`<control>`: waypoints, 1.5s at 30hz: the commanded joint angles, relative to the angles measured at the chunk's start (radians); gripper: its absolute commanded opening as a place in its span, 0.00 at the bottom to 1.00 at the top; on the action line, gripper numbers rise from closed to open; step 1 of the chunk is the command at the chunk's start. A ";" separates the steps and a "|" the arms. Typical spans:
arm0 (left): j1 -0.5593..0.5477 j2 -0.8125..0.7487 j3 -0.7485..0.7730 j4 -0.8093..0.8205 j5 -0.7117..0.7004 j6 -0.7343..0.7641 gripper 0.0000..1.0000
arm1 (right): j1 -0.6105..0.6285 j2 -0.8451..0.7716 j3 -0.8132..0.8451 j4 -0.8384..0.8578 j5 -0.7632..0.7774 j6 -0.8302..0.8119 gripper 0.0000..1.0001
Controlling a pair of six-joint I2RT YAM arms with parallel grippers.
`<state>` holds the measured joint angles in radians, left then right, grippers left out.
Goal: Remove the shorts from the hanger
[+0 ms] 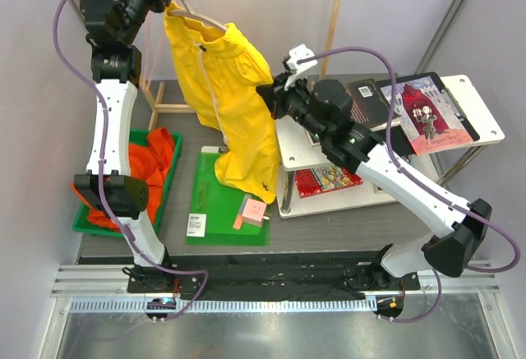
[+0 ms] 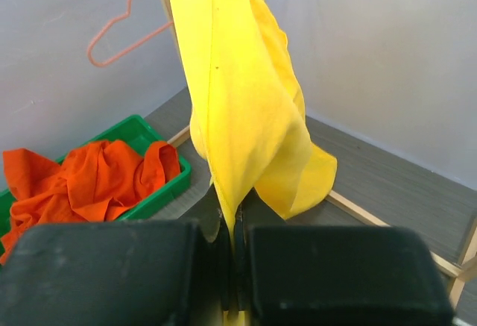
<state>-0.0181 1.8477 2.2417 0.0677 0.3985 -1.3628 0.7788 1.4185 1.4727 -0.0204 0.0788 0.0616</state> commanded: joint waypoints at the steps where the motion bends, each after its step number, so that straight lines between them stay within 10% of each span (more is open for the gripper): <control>1: 0.041 -0.053 0.004 0.159 -0.059 -0.093 0.00 | -0.004 -0.156 -0.130 0.186 0.038 0.006 0.01; 16: 0.069 -0.013 0.004 0.279 -0.064 -0.307 0.01 | -0.003 -0.282 -0.354 0.381 0.067 0.073 0.01; 32: 0.050 -0.114 -0.151 0.537 0.089 -0.570 0.01 | -0.006 0.144 0.164 0.343 0.033 0.158 0.01; 45: 0.066 -0.329 -0.318 0.549 0.353 -0.388 0.00 | -0.030 0.457 0.492 0.409 0.116 0.096 0.01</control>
<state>0.0383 1.5814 1.9472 0.5522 0.6430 -1.8294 0.7498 1.8359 1.8774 0.2699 0.1387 0.1951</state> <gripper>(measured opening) 0.276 0.031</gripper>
